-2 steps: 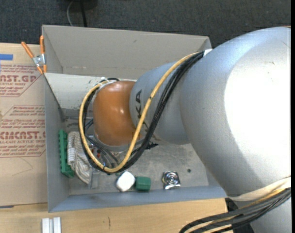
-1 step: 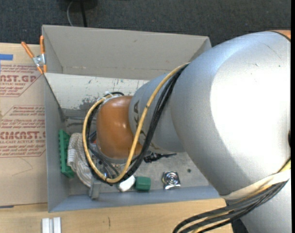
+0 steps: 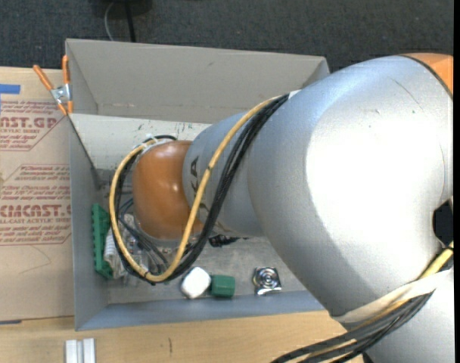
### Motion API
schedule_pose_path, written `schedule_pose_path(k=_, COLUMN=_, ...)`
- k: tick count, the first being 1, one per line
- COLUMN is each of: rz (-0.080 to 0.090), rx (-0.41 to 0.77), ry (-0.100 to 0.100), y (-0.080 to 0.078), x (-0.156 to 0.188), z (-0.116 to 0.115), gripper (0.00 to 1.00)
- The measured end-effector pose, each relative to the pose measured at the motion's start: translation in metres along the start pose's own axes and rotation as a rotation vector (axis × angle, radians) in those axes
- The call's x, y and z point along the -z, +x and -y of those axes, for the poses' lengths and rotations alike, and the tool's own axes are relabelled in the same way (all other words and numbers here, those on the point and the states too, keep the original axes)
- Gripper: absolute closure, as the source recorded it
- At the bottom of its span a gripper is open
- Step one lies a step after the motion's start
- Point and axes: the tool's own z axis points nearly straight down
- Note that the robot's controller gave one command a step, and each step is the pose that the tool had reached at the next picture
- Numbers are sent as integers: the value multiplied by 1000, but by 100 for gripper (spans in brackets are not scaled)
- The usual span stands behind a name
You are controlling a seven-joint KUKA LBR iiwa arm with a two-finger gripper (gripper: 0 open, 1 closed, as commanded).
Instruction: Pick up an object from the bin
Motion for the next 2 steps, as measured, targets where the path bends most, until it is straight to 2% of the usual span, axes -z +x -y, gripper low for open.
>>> schedule_pose_path(k=2, rz=-4, rx=-1, ry=2, y=1, x=4, z=1, gripper=100)
